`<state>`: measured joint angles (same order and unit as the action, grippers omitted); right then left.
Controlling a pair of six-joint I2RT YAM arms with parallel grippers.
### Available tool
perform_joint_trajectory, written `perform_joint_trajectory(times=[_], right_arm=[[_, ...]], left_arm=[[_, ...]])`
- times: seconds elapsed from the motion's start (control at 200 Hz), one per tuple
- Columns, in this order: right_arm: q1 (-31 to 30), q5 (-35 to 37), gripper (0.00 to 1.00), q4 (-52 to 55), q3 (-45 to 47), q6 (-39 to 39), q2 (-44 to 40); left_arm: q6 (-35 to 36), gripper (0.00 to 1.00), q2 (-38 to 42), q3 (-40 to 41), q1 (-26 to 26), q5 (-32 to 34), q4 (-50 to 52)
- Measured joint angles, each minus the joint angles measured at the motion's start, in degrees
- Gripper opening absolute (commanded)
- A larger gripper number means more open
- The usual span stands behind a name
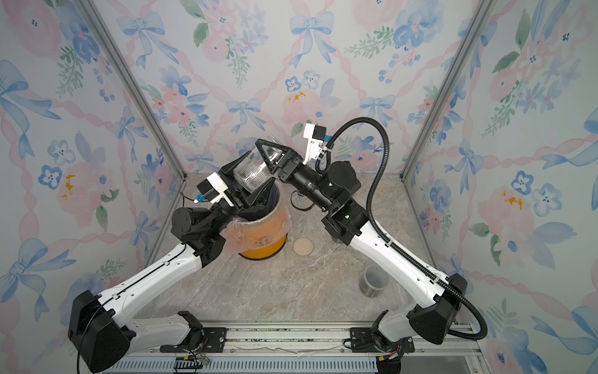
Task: Empty moldy tea leaves from jars
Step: Place the jar at the center of the board.
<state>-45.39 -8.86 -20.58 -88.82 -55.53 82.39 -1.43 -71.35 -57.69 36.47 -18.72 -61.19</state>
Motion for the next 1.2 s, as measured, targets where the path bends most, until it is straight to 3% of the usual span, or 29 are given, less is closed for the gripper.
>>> perform_joint_trajectory(times=[0.4,0.645,0.94,1.055,1.2], right_arm=[[8.0,-3.2,0.18,1.3,7.7,-3.1,-2.0],[16.7,-5.1,0.18,-1.2,19.3,-6.9,-8.2],[26.9,-6.2,0.17,0.0,30.7,-4.4,-19.0],[28.3,-6.6,0.17,0.5,33.2,-1.3,-20.3],[28.3,-7.0,0.18,2.0,36.1,4.5,-20.2]], left_arm=[[2.3,0.98,-2.3,-1.7,0.7,0.7,7.6],[6.4,0.98,-3.9,-4.8,0.7,2.9,12.0],[9.3,0.98,-9.1,-13.7,0.6,13.1,25.0],[8.0,0.98,-9.9,-19.8,-0.3,18.1,32.6],[4.9,0.98,-8.5,-21.7,-2.3,22.8,38.9]])
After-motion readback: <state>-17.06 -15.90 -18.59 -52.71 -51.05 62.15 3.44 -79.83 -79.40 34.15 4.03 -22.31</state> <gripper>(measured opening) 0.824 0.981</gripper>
